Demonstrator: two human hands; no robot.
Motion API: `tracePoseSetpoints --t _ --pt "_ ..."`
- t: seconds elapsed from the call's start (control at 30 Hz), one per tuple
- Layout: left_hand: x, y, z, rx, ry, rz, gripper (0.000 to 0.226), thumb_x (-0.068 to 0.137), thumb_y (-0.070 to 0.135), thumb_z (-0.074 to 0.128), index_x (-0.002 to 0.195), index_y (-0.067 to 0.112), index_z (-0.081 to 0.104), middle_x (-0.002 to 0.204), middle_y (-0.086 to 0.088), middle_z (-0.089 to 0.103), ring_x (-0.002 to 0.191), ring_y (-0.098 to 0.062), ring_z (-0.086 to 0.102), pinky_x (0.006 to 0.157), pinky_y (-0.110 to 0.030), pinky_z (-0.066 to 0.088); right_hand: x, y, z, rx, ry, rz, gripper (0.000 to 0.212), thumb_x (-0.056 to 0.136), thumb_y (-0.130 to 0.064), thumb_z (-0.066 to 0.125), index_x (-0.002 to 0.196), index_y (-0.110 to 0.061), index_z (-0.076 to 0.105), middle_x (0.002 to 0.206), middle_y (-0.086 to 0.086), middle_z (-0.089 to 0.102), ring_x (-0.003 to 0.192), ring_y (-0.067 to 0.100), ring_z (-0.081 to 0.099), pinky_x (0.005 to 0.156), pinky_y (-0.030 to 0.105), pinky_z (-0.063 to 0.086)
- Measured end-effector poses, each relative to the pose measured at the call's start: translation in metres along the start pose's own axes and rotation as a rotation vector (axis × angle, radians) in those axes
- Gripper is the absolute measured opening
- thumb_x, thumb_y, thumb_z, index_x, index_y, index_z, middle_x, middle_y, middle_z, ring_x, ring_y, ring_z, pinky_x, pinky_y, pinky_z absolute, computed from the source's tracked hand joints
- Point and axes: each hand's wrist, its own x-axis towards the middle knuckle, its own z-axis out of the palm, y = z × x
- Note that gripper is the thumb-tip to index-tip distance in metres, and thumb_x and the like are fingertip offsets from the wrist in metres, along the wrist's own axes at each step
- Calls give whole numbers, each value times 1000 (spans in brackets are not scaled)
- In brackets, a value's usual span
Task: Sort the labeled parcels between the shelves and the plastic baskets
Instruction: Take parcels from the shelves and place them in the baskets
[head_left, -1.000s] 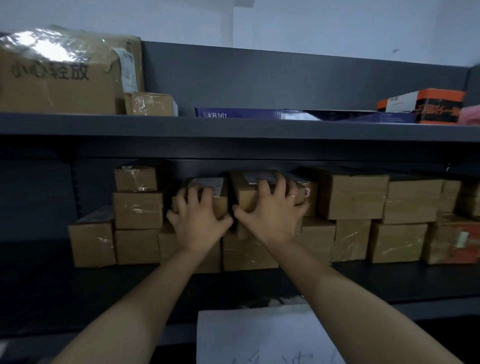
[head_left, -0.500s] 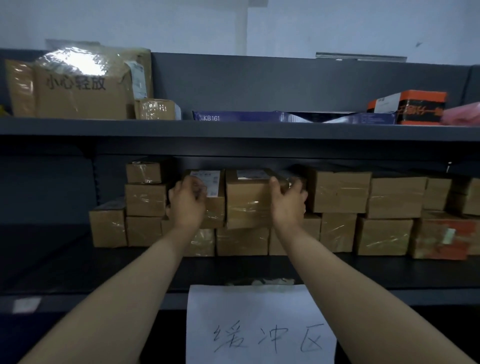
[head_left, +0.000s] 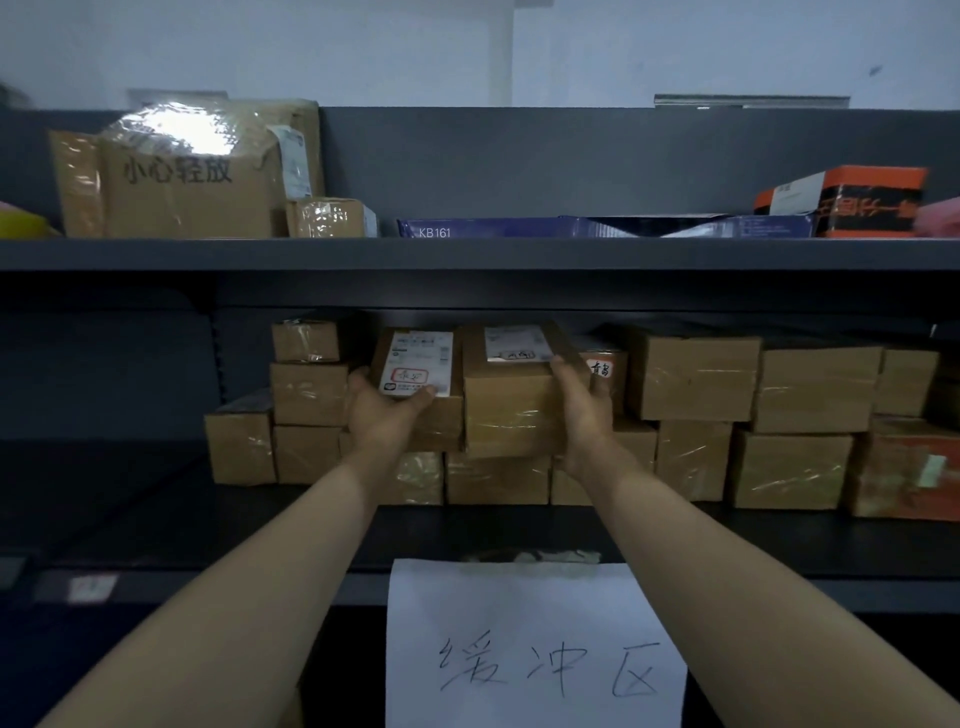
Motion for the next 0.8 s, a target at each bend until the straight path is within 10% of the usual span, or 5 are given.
tracePoseSetpoints --t 0.27,0.5,0.8 --pt "-38 -13 -4 -78 -1 52 89 71 17 81 142 16 29 132 -5 53 118 -20 54 101 -40 44 -18 9 -19 15 -69 -105 76 68 -50 71 137 -38 41 131 3 49 112 28 54 97 56 46" --pt "-62 -10 -13 42 7 43 90 67 30 83 141 18 34 135 -6 48 122 -27 49 101 -51 43 -41 3 -49 -29 -72 -82 39 87 -31 65 123 -23 54 108 -5 57 100 18 54 92 42 44" --pt "-94 0 -43 -143 12 45 79 75 10 77 139 19 32 132 -8 50 116 -23 54 84 -27 45 -105 -10 -50 -132 -4 -64 51 89 -31 62 134 -32 39 113 -1 49 95 19 49 95 50 47"
